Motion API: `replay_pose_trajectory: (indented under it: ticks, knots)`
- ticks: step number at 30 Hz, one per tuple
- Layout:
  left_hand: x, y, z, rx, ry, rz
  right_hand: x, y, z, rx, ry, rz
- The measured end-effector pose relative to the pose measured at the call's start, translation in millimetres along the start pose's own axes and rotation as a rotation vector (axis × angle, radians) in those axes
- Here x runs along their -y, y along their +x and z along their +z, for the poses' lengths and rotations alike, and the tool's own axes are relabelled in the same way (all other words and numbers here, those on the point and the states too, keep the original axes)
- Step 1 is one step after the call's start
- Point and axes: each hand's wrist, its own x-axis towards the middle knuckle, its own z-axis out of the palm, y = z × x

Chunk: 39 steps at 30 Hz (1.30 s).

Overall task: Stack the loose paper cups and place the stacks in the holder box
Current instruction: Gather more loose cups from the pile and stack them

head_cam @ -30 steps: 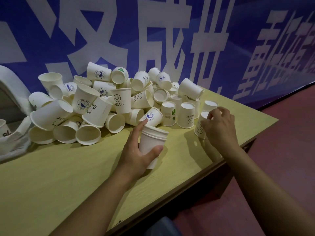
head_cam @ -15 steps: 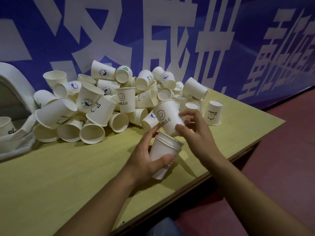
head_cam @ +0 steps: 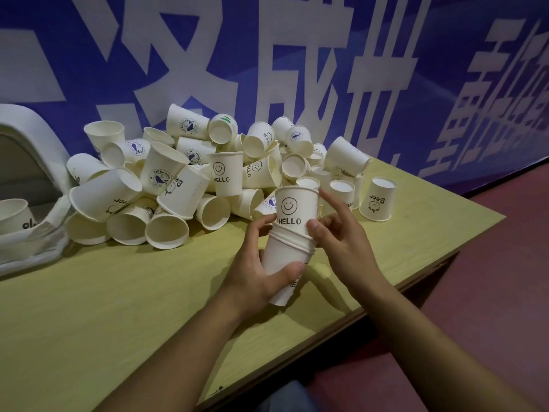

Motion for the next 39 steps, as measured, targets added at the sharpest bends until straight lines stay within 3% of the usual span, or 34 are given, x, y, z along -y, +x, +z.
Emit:
replay_pose_trajectory:
  ticks: [5,9,13,18,24,29,33,39]
  knots:
    - [0,4,-4,-0.148,-0.062,0.024,-2,-10,3,0.038,-0.067,-0.054]
    - [3,4,-7,-0.148,-0.032,-0.010,-4,-2,-2,0.085,-0.189,-0.076]
    - [-3,4,-5,-0.163,-0.109,0.022,-19,32,-20,-0.107,-0.530,-0.138]
    - [-4,3,-5,-0.144,-0.120,0.010,-37,69,-44,-0.115,-0.787,0.123]
    - [2,5,-4,-0.125,-0.054,-0.006,-34,65,-49,-0.200,-0.739,0.056]
    - [1,3,-3,-0.061,-0.060,-0.002,-8,45,-40,-0.270,-0.358,-0.003]
    - [0,0,-2,0.090,-0.050,-0.027,15,28,-23,-0.157,-0.097,0.000]
    - [-1,0,-2,0.117,-0.036,-0.017,23,12,-8,0.050,-0.117,-0.021]
